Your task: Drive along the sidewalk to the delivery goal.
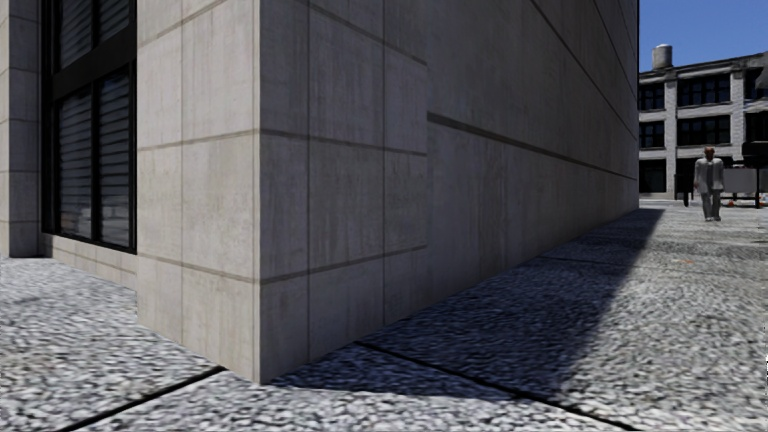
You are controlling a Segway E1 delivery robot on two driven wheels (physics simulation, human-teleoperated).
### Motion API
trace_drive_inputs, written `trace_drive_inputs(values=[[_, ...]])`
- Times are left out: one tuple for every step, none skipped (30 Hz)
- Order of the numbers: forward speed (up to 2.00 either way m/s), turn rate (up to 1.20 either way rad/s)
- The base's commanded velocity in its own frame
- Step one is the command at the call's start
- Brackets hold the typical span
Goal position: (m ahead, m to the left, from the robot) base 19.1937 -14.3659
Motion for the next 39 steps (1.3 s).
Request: trace_drive_inputs(values=[[1.50, -1.20], [1.50, -1.20], [1.50, -1.20], [1.50, -1.20], [1.50, -1.20], [1.50, -1.20], [1.50, -1.20], [1.50, -1.20], [1.50, -1.20], [1.50, -0.39], [1.50, 0.00], [1.50, 0.00], [1.53, 0.00], [1.53, 0.00], [1.59, 0.00], [1.63, 0.00], [1.65, 0.00], [1.67, 0.00], [1.67, 0.00], [1.69, 0.00], [1.72, 0.00], [1.81, 0.00], [2.00, 0.00], [2.00, 0.00], [2.00, 0.00], [2.00, 0.00], [2.00, 0.00], [2.00, 0.00], [2.00, 0.00], [2.00, 0.00], [2.00, 0.00], [2.00, 0.00], [2.00, 0.00], [2.00, 0.00], [2.00, 0.00], [2.00, 0.00], [2.00, 0.00], [2.00, 0.00], [2.00, -0.68]])
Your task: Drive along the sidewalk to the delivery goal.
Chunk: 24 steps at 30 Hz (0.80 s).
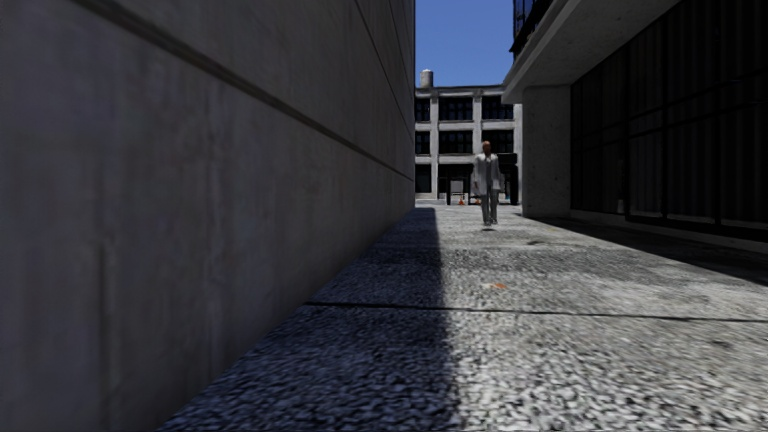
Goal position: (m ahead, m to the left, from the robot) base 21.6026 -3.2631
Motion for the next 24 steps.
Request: trace_drive_inputs(values=[[2.00, -0.87], [2.00, -0.96], [2.00, -0.62], [2.00, -0.62], [2.00, 0.00], [2.00, 0.00], [2.00, 0.00], [2.00, 0.00], [2.00, 0.00], [2.00, 0.00], [2.00, 0.00], [2.00, 0.00], [2.00, 0.00], [2.00, 0.00], [2.00, 0.00], [2.00, 0.00], [2.00, 0.00], [2.00, -0.43], [2.00, -0.91], [2.00, -1.20], [2.00, -1.20], [2.00, -1.20], [2.00, -1.20], [2.00, -0.35]])
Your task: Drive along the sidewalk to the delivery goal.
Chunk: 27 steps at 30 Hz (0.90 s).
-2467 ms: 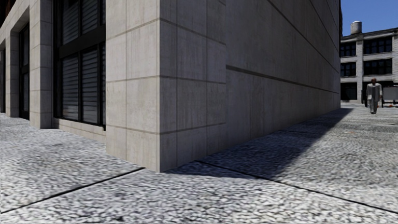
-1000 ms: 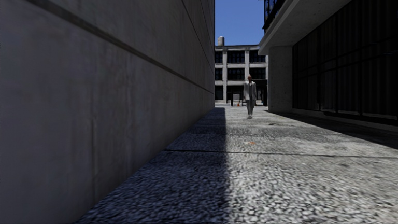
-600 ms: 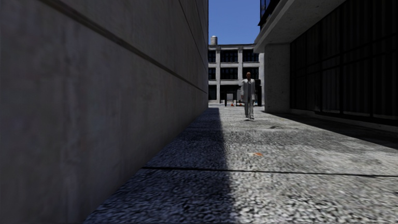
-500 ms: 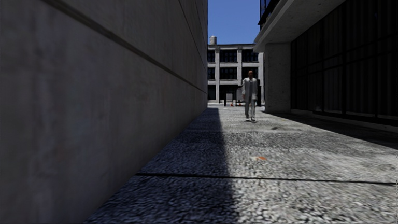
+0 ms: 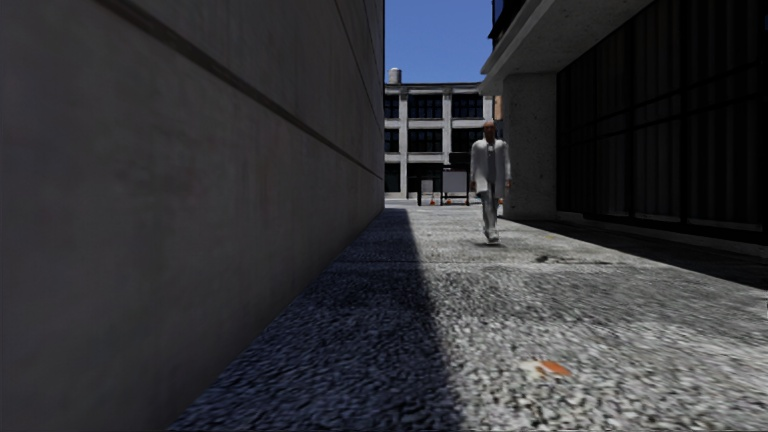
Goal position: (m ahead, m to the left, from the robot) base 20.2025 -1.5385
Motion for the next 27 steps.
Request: trace_drive_inputs(values=[[2.00, 0.00], [2.00, 0.00], [2.00, 0.00], [2.00, 0.00], [2.00, 0.00], [2.00, 0.00], [2.00, 0.00], [2.00, 0.00], [2.00, 0.00], [2.00, 0.00], [2.00, 0.00], [2.00, 0.00], [2.00, 0.00], [2.00, 0.00], [2.00, 0.00], [2.00, 0.00], [2.00, 0.00], [2.00, 0.00], [2.00, 0.00], [2.00, 0.00], [2.00, 0.00], [2.00, 0.00], [2.00, 0.00], [2.00, 0.00], [2.00, 0.00], [2.00, 0.00], [2.00, 0.00]])
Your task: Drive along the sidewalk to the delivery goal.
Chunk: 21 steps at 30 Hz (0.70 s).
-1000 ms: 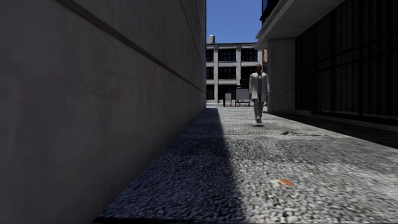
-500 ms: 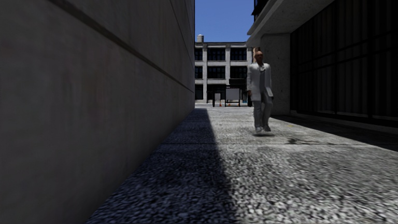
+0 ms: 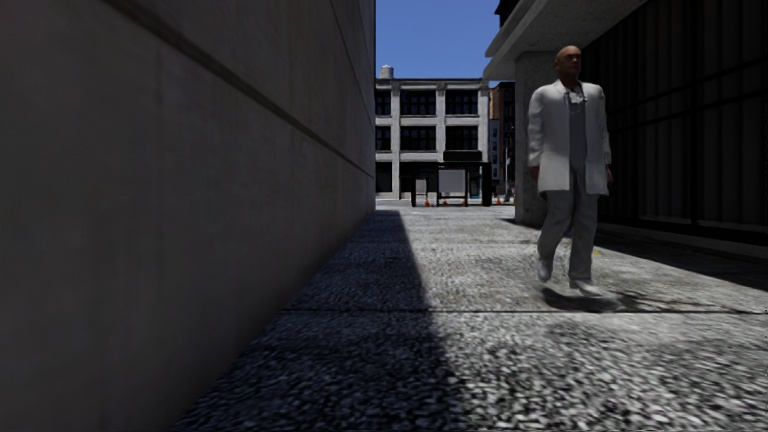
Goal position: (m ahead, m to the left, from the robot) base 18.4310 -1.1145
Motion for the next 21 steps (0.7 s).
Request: trace_drive_inputs(values=[[2.00, 0.00], [2.00, 0.00], [2.00, 0.00], [2.00, 0.00], [2.00, 0.00], [2.00, 0.00], [2.00, 0.00], [2.00, 0.00], [2.00, 0.00], [2.00, 0.00], [2.00, 0.00], [2.00, 0.00], [2.00, 0.00], [2.00, -0.43], [2.00, -0.59], [2.00, -0.66], [2.00, -0.68], [2.00, 0.00], [2.00, 0.00], [2.00, 0.00], [2.00, 0.00]])
